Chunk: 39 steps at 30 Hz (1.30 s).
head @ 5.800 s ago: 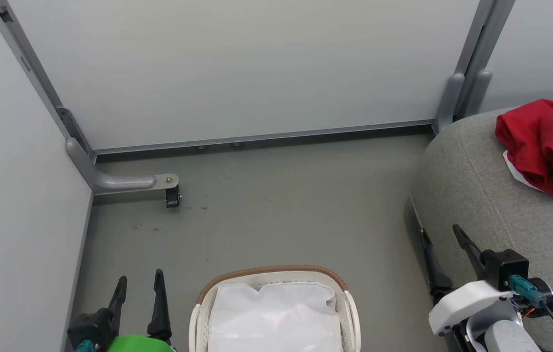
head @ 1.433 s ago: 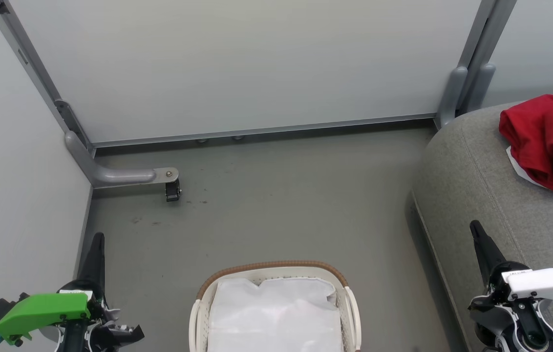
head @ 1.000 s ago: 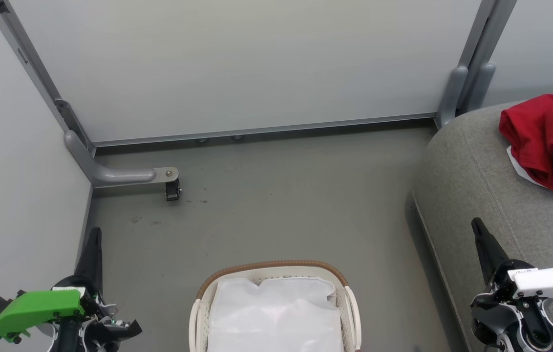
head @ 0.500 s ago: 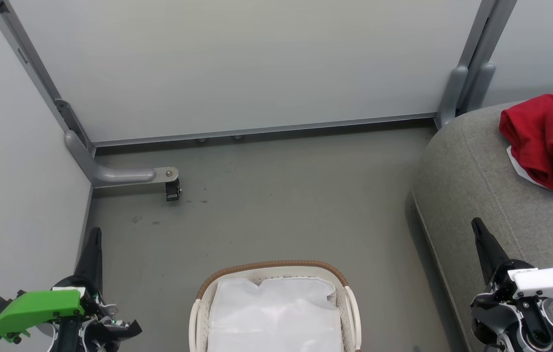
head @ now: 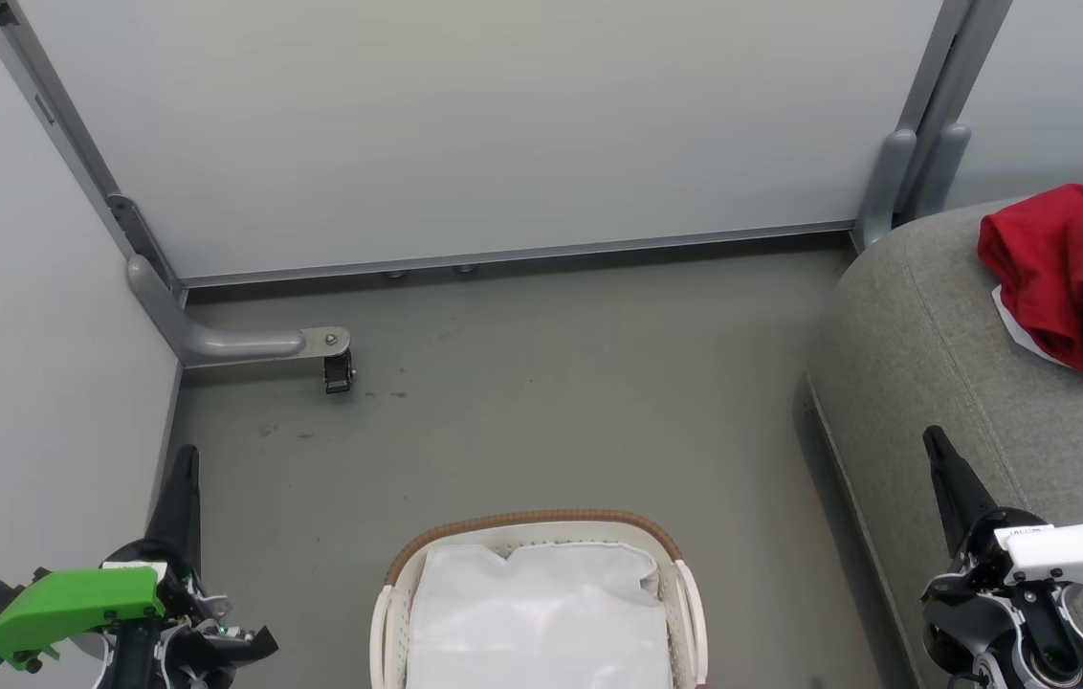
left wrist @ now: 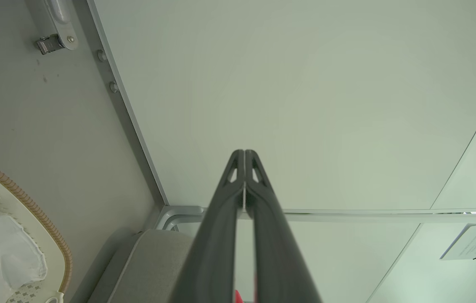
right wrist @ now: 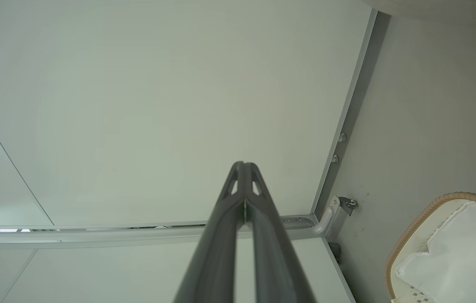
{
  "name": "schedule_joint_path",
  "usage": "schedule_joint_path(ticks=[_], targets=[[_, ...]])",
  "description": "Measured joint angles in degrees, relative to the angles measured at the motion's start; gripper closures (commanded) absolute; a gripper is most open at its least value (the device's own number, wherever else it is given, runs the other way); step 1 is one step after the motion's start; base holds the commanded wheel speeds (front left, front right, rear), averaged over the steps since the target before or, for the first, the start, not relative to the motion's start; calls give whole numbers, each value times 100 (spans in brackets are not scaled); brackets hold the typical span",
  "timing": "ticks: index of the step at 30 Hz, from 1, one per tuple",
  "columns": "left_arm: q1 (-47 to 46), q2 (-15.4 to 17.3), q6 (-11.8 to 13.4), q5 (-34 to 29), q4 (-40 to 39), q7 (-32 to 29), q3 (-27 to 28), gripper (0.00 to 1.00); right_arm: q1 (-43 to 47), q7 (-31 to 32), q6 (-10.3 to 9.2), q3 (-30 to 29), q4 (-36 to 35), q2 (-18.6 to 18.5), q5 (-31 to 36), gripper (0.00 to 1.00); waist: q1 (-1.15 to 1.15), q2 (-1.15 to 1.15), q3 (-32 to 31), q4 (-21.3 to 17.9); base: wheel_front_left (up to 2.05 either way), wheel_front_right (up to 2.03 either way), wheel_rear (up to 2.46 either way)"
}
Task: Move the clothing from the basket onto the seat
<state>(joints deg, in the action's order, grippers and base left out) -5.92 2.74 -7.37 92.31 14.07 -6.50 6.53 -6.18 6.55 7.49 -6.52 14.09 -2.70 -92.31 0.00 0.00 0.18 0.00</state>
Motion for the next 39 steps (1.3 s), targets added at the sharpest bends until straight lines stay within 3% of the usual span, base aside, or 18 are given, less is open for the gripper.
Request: schedule_joint_path(ticks=[39], targets=[[0,0,0,0,-1,0,0,100,-1,0,0,0,-1,0,0,100,0,0,0,0,0,0,0]])
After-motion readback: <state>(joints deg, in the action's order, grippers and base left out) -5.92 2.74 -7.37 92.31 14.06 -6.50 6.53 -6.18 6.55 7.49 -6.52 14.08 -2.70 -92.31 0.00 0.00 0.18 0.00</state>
